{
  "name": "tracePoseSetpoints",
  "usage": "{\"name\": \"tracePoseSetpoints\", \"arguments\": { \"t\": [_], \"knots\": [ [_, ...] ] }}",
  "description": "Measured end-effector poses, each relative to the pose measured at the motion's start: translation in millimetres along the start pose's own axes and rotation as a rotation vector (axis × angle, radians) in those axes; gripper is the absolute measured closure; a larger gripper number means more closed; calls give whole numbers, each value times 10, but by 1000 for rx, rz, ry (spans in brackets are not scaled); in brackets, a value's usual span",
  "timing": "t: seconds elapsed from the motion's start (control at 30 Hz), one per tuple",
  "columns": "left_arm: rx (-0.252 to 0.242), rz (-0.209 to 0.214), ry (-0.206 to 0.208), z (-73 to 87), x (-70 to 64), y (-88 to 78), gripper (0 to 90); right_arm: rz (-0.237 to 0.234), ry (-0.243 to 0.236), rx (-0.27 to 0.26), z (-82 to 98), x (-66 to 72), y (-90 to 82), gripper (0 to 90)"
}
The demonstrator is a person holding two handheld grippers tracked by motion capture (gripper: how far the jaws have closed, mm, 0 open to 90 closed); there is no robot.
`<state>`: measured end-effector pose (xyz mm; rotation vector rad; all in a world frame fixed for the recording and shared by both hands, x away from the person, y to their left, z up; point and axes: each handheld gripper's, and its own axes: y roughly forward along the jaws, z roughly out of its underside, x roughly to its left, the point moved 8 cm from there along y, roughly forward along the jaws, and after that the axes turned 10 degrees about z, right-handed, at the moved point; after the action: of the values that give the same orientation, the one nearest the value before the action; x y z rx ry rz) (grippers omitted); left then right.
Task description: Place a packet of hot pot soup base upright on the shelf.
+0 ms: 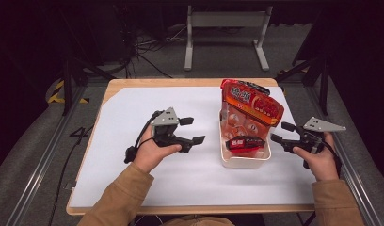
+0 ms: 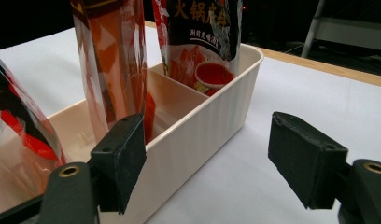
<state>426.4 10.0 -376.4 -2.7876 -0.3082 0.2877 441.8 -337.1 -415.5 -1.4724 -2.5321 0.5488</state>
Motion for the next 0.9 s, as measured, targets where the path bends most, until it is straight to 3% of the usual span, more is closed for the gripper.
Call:
{"name": "tracePoseSetpoints", "arguments": {
  "t": [0.3, 0.4, 0.9],
  "knots": [
    [-11, -71, -44, 188, 148, -375, 191, -5, -22, 3, 26, 24, 17, 278],
    [9, -111, -28, 258, 205, -473, 186, -7, -36, 4, 39, 36, 27, 278],
    [-37, -212, -63, 602, 421, -817, 174, 9, -58, 4, 77, 7, 16, 335]
  ]
}}
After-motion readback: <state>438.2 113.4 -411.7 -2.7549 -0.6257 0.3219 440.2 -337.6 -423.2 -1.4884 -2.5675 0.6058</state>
